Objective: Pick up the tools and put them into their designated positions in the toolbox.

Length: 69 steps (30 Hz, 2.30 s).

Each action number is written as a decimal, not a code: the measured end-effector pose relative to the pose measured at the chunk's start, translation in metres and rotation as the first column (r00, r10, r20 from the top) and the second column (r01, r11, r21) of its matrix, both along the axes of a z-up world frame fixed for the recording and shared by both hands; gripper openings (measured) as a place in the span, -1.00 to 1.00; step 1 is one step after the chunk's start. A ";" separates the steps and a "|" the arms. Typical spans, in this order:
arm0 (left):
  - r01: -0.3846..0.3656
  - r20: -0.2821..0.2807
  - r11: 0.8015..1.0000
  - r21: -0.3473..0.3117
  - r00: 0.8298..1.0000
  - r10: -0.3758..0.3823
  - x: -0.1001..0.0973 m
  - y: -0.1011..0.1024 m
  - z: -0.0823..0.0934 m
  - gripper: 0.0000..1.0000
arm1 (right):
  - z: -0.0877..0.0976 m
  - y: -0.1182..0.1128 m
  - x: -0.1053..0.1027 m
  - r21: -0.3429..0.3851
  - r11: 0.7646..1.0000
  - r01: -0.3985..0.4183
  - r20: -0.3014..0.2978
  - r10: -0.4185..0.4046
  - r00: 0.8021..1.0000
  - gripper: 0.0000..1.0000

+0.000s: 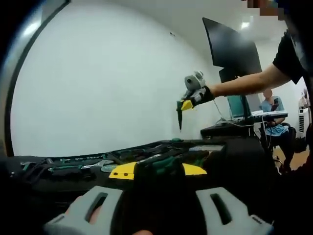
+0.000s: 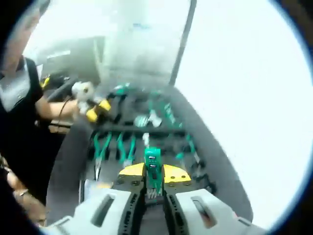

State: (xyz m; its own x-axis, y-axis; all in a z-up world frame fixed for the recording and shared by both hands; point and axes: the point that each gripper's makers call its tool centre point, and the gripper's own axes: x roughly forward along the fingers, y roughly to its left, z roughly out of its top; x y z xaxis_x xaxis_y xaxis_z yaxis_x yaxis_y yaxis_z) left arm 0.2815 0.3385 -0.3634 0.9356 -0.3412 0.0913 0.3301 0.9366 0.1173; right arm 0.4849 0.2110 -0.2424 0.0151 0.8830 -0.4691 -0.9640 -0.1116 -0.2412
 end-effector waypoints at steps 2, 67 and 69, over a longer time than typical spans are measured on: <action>-0.001 -0.003 1.000 0.002 1.000 0.001 0.000 0.000 0.000 -0.34 | 0.006 0.020 0.001 0.001 1.000 0.010 0.003 -0.010 1.000 -0.81; 0.033 0.061 0.997 -0.070 0.998 -0.029 -0.005 0.004 0.014 -0.36 | -0.158 0.146 0.001 -0.582 0.813 -0.009 0.134 0.107 0.985 -0.66; 0.033 0.061 0.997 -0.069 0.998 -0.029 -0.005 0.004 0.014 -0.36 | -0.154 0.145 0.001 -0.580 0.814 -0.014 0.132 0.111 0.985 -0.71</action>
State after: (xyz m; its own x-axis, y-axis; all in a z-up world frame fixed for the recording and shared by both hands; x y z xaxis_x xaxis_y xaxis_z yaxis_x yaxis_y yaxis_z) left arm 0.2769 0.3427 -0.3491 0.9170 -0.3604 0.1712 0.3532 0.9328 0.0719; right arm 0.4863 0.3560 -0.3967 0.0832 0.4535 -0.8873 -0.9065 -0.3355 -0.2564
